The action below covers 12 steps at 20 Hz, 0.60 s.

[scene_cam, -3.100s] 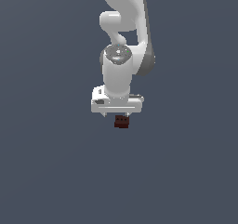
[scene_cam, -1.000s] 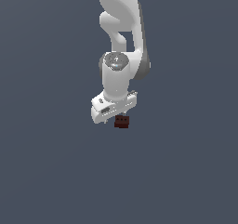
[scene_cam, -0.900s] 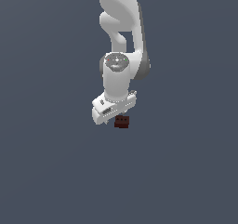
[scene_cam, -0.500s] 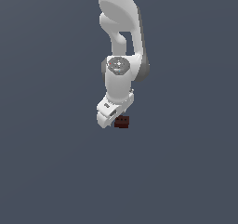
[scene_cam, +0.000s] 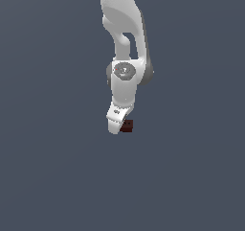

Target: Pick up the object and move it to a goal position.

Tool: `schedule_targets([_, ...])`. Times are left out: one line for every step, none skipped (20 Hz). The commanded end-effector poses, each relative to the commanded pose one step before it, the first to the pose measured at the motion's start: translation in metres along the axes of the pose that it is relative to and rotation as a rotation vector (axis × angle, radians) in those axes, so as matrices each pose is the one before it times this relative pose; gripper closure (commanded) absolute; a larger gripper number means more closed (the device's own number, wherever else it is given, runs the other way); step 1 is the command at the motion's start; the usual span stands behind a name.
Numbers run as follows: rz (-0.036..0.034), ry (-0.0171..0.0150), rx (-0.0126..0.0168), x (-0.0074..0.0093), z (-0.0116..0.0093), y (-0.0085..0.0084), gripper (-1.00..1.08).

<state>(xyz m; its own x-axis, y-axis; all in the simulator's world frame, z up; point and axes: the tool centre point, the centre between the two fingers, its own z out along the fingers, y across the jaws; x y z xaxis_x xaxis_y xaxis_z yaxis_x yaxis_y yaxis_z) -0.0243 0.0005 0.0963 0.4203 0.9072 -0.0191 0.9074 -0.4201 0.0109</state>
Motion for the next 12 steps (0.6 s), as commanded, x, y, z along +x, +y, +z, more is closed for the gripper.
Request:
schedule_targets([-0.07784, 0.00346, 0.00211, 0.00143, 0.00434, -0.00422, -0.92])
schedule_targets([-0.02887, 0.00143, 0.00076, 0.00068, 0.00159, -0.00155, -0.92])
schedule_targets([-0.02732, 0.00143, 0.00067, 0.00070, 0.00149, -0.00146, -0.92])
schedule_targets([-0.02576, 0.00141, 0.00059, 0.00070, 0.00139, -0.00136, -0.92])
schedule_targets([-0.02421, 0.00138, 0.00051, 0.00070, 0.00129, -0.00126, -0.92])
schedule_targets([-0.02266, 0.00134, 0.00044, 0.00069, 0.00119, -0.00117, -0.92])
schedule_targets([-0.02110, 0.00129, 0.00037, 0.00067, 0.00110, -0.00108, -0.92])
schedule_targets([-0.01955, 0.00122, 0.00031, 0.00066, 0.00100, -0.00099, -0.92])
schedule_targets([-0.01798, 0.00115, 0.00026, 0.00062, 0.00092, -0.00090, -0.92])
schedule_targets([-0.01642, 0.00108, 0.00021, 0.00059, 0.00083, -0.00081, -0.92])
schedule_targets([-0.01486, 0.00099, 0.00017, 0.00055, 0.00074, -0.00073, -0.92])
schedule_targets([-0.01331, 0.00090, 0.00014, 0.00051, 0.00066, -0.00064, -0.92])
